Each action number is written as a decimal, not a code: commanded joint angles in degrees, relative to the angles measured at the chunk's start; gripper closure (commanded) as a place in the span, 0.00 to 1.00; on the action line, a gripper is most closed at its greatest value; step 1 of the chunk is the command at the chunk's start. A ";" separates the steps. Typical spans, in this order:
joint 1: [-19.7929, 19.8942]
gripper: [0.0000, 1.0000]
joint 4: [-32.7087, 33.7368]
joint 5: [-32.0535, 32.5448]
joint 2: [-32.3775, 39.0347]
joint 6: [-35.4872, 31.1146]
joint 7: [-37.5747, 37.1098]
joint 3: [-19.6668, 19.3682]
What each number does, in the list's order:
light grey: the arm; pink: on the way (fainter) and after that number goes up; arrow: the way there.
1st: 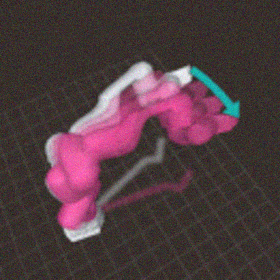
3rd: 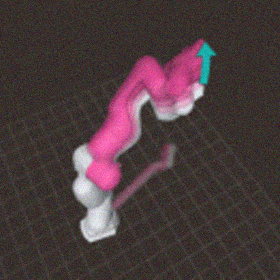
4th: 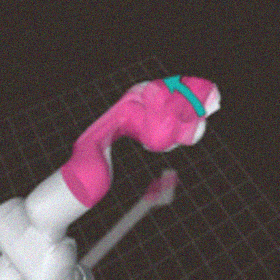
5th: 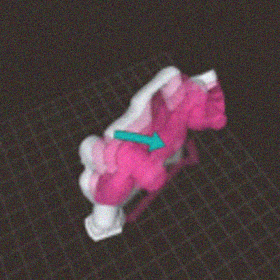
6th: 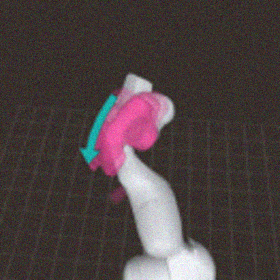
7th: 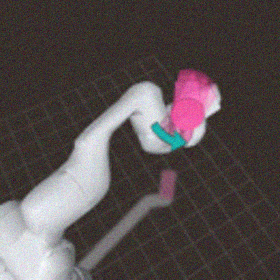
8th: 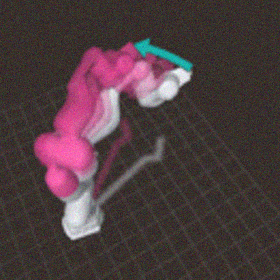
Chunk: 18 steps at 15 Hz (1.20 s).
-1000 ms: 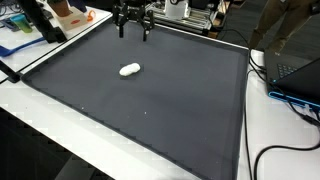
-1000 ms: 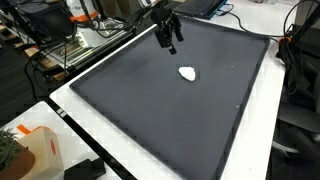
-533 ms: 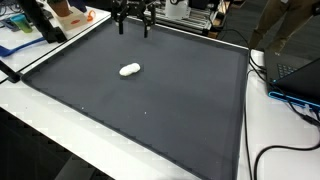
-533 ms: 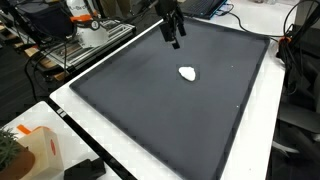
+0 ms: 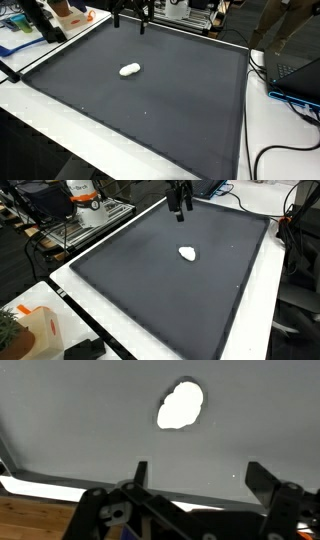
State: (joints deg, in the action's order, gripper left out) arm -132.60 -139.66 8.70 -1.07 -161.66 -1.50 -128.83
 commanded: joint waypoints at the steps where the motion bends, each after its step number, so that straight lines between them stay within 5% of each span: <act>1: -1.15 0.00 6.41 12.89 -6.48 6.89 -12.74 -1.04; 5: -3.88 0.00 13.36 21.07 -15.98 10.69 -19.59 -2.87; 6: -3.86 0.00 14.63 19.73 -18.37 9.84 -17.66 -2.59; 7: -2.28 0.00 10.36 17.73 -11.07 9.30 -17.48 -1.16; 9: -2.76 0.00 12.66 17.92 -15.34 9.30 -17.36 -1.56; 10: 0.81 0.00 13.36 20.44 -17.51 10.02 -18.79 1.95; 13: 0.79 0.00 15.91 20.34 -19.60 12.00 -19.06 2.31; 14: -2.04 0.00 16.85 18.67 -19.29 12.17 -18.21 -0.34; 18: -2.19 0.00 24.10 24.94 -23.09 22.98 -24.66 -0.03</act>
State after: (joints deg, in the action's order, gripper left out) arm -133.82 -121.49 28.84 -19.39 -145.89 -21.44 -128.47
